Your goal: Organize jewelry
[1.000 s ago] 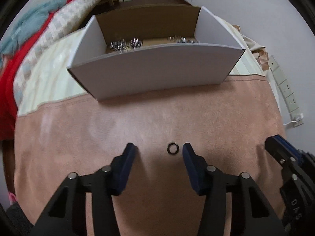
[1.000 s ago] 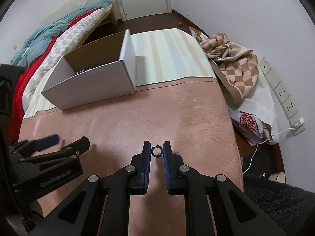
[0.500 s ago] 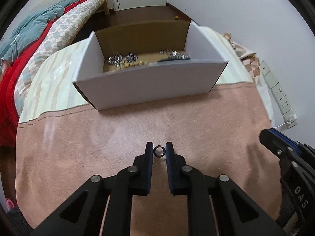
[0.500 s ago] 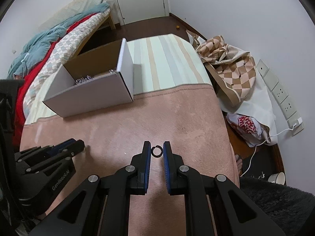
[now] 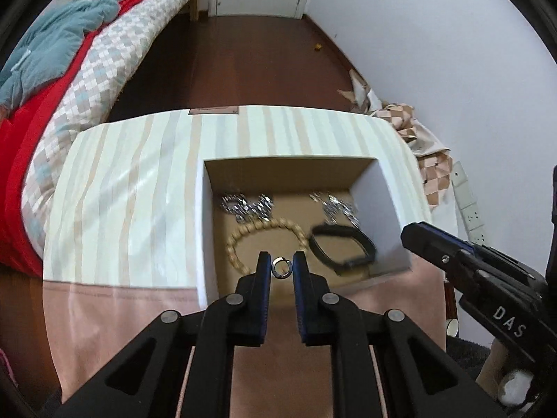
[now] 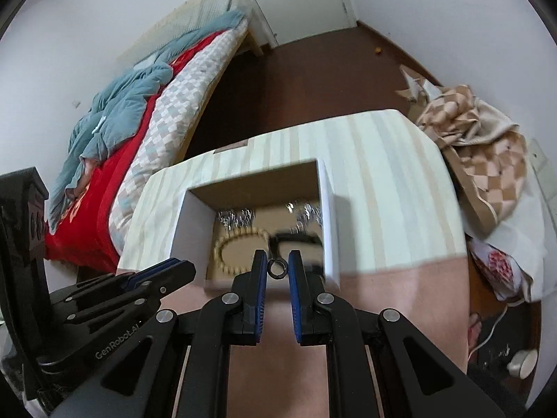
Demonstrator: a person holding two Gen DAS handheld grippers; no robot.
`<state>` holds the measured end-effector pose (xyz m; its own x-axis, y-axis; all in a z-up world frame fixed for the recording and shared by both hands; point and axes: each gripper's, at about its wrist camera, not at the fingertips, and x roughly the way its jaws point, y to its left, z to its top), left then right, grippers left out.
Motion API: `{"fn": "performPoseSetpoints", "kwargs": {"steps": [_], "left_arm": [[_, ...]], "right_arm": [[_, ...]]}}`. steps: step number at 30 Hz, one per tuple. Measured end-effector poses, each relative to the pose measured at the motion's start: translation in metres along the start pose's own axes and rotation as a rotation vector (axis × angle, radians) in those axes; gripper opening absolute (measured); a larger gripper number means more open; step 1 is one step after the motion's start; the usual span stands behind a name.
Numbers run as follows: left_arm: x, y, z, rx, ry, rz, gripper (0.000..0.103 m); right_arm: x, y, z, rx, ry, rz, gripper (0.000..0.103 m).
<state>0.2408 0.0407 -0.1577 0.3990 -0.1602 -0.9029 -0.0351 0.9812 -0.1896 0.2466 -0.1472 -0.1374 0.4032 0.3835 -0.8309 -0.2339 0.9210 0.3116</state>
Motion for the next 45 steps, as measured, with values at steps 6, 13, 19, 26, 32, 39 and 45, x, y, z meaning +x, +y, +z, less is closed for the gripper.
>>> {"fn": "performPoseSetpoints", "kwargs": {"steps": [6, 13, 19, 26, 32, 39, 45], "left_arm": [[0.018, 0.013, 0.021, -0.056, 0.07, -0.005, 0.011], [0.016, 0.02, 0.03, -0.115, 0.075, -0.001, 0.057], [0.0, 0.031, 0.035, -0.141, 0.032, 0.037, 0.07], [-0.015, 0.039, 0.027, -0.141, -0.007, 0.112, 0.09], [-0.028, 0.043, 0.003, -0.128, -0.04, 0.169, 0.099], [-0.041, 0.031, -0.026, -0.083, -0.066, 0.248, 0.102], [-0.071, 0.018, -0.04, -0.068, -0.095, 0.245, 0.102]], "right_arm": [[0.042, -0.003, 0.032, -0.02, 0.115, 0.008, 0.013], [0.069, 0.003, 0.051, -0.045, 0.178, 0.025, 0.013], [0.079, -0.002, 0.057, -0.005, 0.222, 0.054, 0.018], [0.061, -0.008, 0.056, 0.025, 0.19, 0.057, 0.033], [0.027, -0.007, 0.038, -0.014, 0.128, -0.054, 0.054], [0.003, 0.011, 0.003, -0.128, 0.084, -0.322, 0.1], [-0.028, 0.021, -0.017, -0.127, 0.048, -0.373, 0.102]]}}
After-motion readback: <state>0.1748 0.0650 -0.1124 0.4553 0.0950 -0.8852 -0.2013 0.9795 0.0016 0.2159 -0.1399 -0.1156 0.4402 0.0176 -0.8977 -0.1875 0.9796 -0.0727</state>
